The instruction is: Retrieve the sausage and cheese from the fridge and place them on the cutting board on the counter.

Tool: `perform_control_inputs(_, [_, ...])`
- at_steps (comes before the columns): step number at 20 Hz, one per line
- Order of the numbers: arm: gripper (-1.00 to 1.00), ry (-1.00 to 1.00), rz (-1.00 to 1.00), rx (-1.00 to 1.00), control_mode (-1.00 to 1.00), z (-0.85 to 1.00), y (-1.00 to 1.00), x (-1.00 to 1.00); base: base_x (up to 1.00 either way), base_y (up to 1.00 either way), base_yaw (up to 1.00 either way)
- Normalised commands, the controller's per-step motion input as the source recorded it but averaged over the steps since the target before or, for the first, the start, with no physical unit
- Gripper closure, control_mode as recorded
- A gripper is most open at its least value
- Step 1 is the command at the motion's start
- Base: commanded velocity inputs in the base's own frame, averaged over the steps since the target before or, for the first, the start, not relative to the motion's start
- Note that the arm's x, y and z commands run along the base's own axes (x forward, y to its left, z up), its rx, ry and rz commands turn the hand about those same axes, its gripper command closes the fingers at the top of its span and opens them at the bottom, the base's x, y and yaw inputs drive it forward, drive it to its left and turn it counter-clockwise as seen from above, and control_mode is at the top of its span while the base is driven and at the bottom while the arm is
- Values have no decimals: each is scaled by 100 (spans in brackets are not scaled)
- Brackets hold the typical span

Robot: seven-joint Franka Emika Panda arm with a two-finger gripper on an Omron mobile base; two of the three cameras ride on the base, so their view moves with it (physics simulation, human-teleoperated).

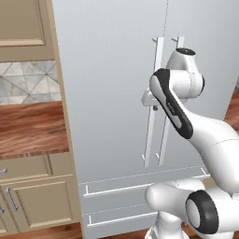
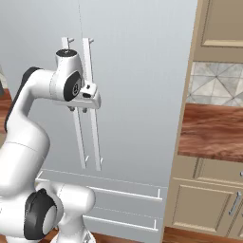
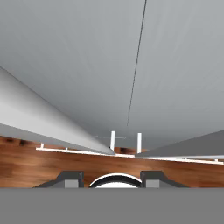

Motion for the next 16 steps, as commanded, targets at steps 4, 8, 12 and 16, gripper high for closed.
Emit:
perform_control_inputs(4, [-100,0,0,0,100,0,0,0,0,0,0])
perform_control_inputs(8, [-100,0,0,0,100,0,0,0,0,0,0])
perform_control_inputs(12, [-100,0,0,0,100,0,0,0,-18,0,0])
perform_control_inputs(16, [-100,0,0,0,100,0,0,0,-98,-2,0])
